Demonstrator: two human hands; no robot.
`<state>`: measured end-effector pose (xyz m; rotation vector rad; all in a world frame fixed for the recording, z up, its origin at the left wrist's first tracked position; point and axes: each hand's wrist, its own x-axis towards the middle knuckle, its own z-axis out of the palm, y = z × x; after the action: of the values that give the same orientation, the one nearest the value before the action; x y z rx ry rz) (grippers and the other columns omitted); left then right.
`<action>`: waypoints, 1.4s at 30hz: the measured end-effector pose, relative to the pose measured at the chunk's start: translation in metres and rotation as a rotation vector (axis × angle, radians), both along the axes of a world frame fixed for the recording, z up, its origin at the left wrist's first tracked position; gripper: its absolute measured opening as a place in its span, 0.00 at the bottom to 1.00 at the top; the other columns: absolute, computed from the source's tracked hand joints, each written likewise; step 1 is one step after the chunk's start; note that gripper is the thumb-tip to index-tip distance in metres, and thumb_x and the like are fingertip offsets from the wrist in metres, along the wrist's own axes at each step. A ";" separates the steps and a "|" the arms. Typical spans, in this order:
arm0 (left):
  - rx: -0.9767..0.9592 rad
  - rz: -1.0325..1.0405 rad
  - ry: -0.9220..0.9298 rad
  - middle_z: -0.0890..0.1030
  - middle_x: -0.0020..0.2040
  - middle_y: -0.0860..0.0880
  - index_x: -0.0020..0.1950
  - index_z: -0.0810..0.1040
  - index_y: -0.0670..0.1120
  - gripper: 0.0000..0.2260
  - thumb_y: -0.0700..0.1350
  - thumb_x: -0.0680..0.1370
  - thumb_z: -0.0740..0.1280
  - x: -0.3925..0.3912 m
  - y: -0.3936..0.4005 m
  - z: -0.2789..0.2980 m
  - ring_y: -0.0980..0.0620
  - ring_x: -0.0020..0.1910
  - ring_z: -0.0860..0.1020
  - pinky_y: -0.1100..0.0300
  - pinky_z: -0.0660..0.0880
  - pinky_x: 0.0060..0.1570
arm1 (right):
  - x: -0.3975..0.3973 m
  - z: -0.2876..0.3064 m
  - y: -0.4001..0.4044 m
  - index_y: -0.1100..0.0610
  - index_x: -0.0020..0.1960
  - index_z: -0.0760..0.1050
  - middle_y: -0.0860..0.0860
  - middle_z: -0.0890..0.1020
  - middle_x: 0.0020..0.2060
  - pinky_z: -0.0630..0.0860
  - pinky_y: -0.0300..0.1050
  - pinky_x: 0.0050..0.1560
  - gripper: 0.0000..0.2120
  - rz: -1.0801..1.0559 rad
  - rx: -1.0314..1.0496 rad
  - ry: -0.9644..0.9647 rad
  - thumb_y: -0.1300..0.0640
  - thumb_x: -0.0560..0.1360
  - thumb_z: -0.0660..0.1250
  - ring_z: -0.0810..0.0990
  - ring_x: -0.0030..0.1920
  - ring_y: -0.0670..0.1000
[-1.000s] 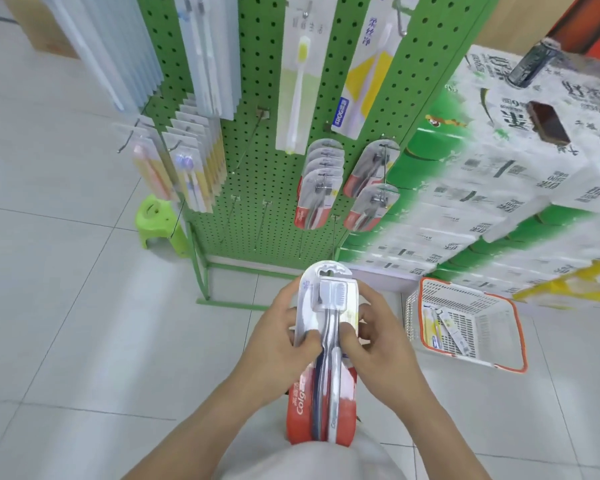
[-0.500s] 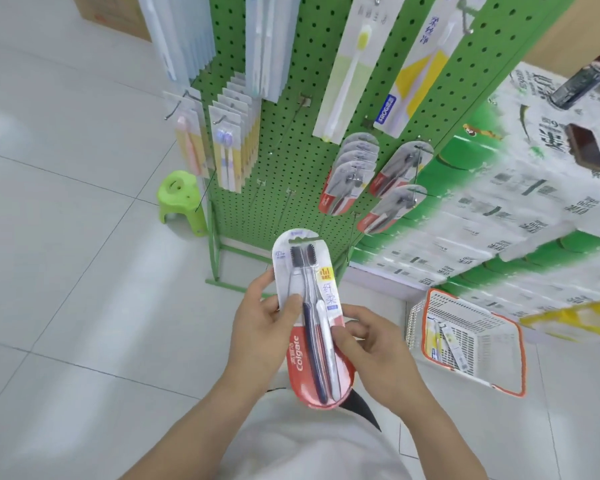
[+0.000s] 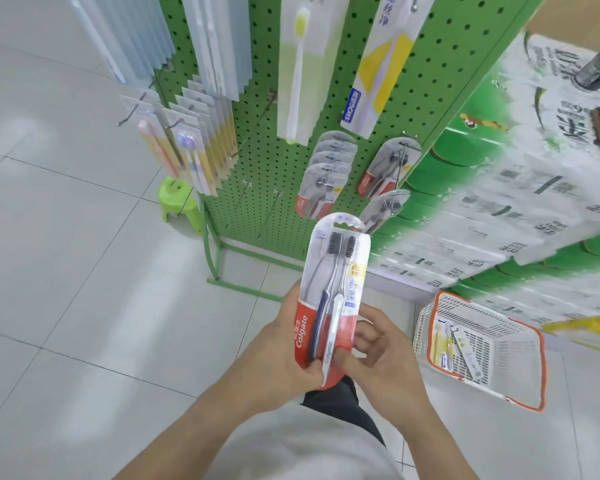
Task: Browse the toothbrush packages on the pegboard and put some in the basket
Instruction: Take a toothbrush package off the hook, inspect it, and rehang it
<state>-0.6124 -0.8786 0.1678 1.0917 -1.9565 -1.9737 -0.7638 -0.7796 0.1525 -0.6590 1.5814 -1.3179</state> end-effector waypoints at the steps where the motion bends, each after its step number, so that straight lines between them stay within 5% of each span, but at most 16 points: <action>1: -0.003 0.009 0.004 0.83 0.58 0.57 0.77 0.50 0.69 0.47 0.43 0.71 0.76 -0.011 0.000 0.001 0.53 0.53 0.84 0.51 0.80 0.58 | -0.011 -0.002 -0.001 0.55 0.63 0.77 0.58 0.87 0.47 0.84 0.50 0.47 0.27 -0.001 0.005 -0.012 0.79 0.71 0.69 0.86 0.50 0.60; 5: -0.032 0.105 -0.048 0.84 0.52 0.57 0.75 0.54 0.69 0.45 0.41 0.69 0.73 -0.060 0.004 0.005 0.55 0.47 0.84 0.53 0.83 0.51 | -0.056 0.001 -0.011 0.57 0.60 0.79 0.58 0.88 0.45 0.84 0.54 0.44 0.20 0.022 0.027 -0.042 0.70 0.70 0.70 0.87 0.46 0.60; 7: -0.026 0.118 -0.108 0.84 0.48 0.58 0.73 0.56 0.69 0.41 0.41 0.69 0.71 -0.084 0.007 0.006 0.57 0.43 0.84 0.55 0.83 0.47 | -0.084 0.005 -0.017 0.60 0.56 0.80 0.59 0.87 0.40 0.82 0.50 0.38 0.16 0.024 0.064 -0.036 0.74 0.73 0.67 0.87 0.39 0.58; 10: 0.034 0.090 -0.131 0.81 0.50 0.64 0.68 0.59 0.72 0.37 0.42 0.70 0.73 -0.114 0.010 0.005 0.60 0.48 0.83 0.57 0.82 0.51 | -0.125 0.011 -0.023 0.63 0.48 0.81 0.59 0.85 0.32 0.78 0.42 0.31 0.04 0.034 0.102 -0.016 0.67 0.73 0.71 0.83 0.30 0.52; 13: 0.107 0.197 -0.029 0.80 0.53 0.63 0.71 0.63 0.67 0.36 0.44 0.71 0.76 -0.143 0.011 0.008 0.54 0.52 0.83 0.56 0.81 0.50 | -0.168 0.014 -0.024 0.60 0.40 0.82 0.55 0.78 0.25 0.71 0.42 0.30 0.05 0.126 0.116 0.052 0.58 0.68 0.74 0.73 0.27 0.50; 15: 0.193 0.423 0.085 0.84 0.54 0.56 0.69 0.71 0.57 0.25 0.41 0.76 0.74 -0.163 0.010 0.012 0.51 0.52 0.84 0.56 0.81 0.50 | -0.190 0.017 -0.025 0.55 0.36 0.82 0.51 0.74 0.23 0.67 0.40 0.30 0.03 0.252 0.147 0.071 0.61 0.68 0.71 0.70 0.26 0.49; 19: 0.066 0.615 0.038 0.87 0.48 0.49 0.56 0.83 0.46 0.06 0.43 0.80 0.68 -0.189 0.004 0.017 0.48 0.48 0.86 0.45 0.81 0.54 | -0.217 0.025 -0.028 0.53 0.37 0.83 0.53 0.83 0.30 0.78 0.50 0.35 0.04 0.443 0.150 0.001 0.59 0.70 0.71 0.79 0.31 0.51; 25: 0.103 0.402 0.001 0.88 0.48 0.49 0.57 0.82 0.48 0.07 0.42 0.81 0.68 -0.205 0.008 0.022 0.47 0.46 0.87 0.49 0.83 0.48 | -0.245 0.031 -0.043 0.59 0.56 0.82 0.55 0.88 0.44 0.82 0.48 0.34 0.11 0.396 0.052 0.028 0.56 0.75 0.73 0.87 0.39 0.55; 38: 0.105 0.473 0.063 0.87 0.48 0.49 0.62 0.74 0.51 0.15 0.41 0.77 0.72 -0.197 -0.014 0.028 0.48 0.44 0.86 0.48 0.84 0.45 | -0.243 0.036 -0.059 0.60 0.59 0.81 0.56 0.87 0.50 0.83 0.52 0.38 0.13 0.500 0.052 -0.022 0.61 0.75 0.73 0.87 0.46 0.59; 42: -0.329 0.503 -0.103 0.77 0.57 0.63 0.64 0.68 0.67 0.25 0.48 0.75 0.75 -0.187 -0.004 0.032 0.64 0.54 0.78 0.69 0.76 0.50 | -0.228 0.048 -0.063 0.60 0.52 0.83 0.56 0.87 0.41 0.81 0.49 0.34 0.08 0.284 0.008 0.056 0.67 0.74 0.73 0.85 0.38 0.56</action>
<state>-0.7997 -0.8827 0.1994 1.4338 -1.7402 -1.3121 -0.9922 -0.8423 0.2009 -0.8863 1.4737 -1.0900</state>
